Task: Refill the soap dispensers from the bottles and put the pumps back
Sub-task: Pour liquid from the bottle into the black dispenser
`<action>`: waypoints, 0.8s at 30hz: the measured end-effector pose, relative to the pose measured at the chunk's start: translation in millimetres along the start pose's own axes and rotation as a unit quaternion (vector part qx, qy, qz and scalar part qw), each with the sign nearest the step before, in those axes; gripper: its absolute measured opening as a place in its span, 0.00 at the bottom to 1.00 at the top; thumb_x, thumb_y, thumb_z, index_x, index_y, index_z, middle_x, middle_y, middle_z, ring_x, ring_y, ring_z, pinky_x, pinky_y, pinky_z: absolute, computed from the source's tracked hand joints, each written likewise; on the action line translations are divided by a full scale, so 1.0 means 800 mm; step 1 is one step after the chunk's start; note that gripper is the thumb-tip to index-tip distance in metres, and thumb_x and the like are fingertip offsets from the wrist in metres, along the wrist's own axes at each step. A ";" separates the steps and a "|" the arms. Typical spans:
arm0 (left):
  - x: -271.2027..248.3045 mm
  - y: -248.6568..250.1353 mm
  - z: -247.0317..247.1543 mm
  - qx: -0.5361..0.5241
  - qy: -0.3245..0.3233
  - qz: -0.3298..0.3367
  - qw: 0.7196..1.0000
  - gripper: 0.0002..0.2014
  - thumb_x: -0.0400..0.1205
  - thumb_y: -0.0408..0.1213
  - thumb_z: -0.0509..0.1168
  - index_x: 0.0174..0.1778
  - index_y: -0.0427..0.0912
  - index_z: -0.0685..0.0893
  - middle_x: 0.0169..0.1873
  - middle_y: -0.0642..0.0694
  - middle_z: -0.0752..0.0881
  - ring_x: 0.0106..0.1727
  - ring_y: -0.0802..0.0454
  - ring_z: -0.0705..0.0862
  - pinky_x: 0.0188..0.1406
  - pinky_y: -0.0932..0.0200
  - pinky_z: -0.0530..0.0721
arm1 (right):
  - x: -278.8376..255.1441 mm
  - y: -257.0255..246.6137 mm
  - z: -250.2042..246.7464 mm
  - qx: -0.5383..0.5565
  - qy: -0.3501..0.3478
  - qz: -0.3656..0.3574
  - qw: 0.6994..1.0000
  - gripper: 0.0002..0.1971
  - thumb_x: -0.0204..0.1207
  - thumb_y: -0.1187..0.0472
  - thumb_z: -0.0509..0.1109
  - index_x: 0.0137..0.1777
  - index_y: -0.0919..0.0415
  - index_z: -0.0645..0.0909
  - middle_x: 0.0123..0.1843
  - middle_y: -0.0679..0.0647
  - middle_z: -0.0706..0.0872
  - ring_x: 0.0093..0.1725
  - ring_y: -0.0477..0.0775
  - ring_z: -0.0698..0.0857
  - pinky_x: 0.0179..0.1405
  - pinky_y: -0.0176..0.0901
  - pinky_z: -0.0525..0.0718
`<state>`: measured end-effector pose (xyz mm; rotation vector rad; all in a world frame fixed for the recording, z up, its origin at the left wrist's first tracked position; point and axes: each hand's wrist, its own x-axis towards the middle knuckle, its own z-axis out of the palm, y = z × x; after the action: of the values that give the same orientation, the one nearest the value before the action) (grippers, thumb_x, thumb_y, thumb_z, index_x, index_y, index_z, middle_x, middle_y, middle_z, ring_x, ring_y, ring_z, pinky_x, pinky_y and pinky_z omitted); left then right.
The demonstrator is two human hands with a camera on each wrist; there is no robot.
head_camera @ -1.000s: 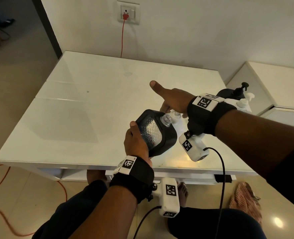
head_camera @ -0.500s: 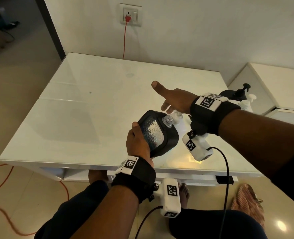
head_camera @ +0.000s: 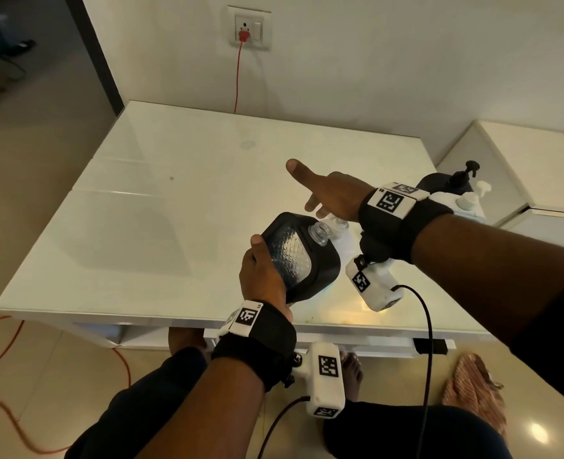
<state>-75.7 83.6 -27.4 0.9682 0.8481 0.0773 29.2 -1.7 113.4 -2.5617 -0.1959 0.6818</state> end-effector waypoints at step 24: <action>-0.004 0.003 0.002 0.000 -0.001 -0.009 1.000 0.22 0.80 0.76 0.54 0.52 0.65 0.82 0.66 0.46 0.87 0.66 0.36 0.86 0.69 0.29 0.85 | -0.001 0.005 0.004 -0.009 0.005 -0.003 1.000 0.48 0.77 0.21 0.42 0.57 0.62 0.89 0.42 0.47 0.85 0.48 0.51 0.85 0.48 0.48 0.74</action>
<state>-75.8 82.3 -23.6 0.9600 0.8558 0.0605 26.8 -4.0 110.0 -2.5811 -0.2072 0.6680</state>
